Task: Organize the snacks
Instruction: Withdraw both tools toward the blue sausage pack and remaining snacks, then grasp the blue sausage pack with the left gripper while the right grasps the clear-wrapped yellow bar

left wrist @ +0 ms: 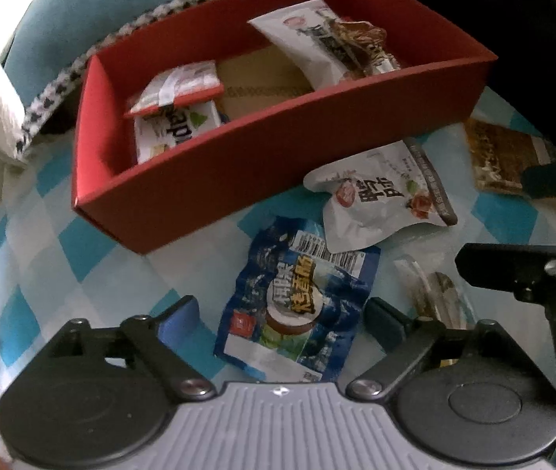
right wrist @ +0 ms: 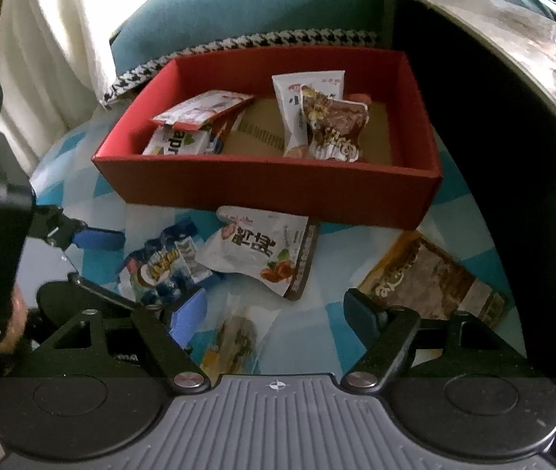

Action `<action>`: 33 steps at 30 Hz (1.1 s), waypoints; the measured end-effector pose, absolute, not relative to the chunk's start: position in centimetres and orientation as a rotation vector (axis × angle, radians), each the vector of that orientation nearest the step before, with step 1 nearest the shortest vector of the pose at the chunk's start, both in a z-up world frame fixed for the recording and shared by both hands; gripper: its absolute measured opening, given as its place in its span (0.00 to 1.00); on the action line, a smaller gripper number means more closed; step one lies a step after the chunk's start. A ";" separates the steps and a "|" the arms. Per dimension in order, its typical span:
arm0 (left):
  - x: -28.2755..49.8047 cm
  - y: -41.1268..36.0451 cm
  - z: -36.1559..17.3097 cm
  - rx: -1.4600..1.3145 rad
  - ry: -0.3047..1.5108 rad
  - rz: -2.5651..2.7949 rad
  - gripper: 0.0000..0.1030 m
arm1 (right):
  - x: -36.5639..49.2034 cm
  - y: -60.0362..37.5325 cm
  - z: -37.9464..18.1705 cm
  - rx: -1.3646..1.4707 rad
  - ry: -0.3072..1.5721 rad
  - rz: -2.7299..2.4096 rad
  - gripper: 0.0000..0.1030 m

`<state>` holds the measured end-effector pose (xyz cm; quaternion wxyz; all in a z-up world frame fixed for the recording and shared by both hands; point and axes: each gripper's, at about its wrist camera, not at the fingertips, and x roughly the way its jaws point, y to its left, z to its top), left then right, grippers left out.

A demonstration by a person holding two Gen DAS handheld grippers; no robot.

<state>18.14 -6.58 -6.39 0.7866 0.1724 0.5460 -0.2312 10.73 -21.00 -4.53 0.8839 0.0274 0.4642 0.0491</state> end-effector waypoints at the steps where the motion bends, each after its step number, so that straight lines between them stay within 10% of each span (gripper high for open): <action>1: 18.1 -6.4 -6.4 0.362 1.182 -0.499 0.84 | 10.8 -21.1 -4.6 0.057 0.971 0.099 0.80; 15: 14.4 -4.7 -5.3 0.345 1.188 -0.450 0.62 | 10.8 -21.0 -6.3 0.009 1.044 0.087 0.82; 33: 14.9 -1.5 -5.9 0.233 1.296 -0.393 0.71 | 10.4 -18.2 -9.3 -0.074 1.112 0.101 0.87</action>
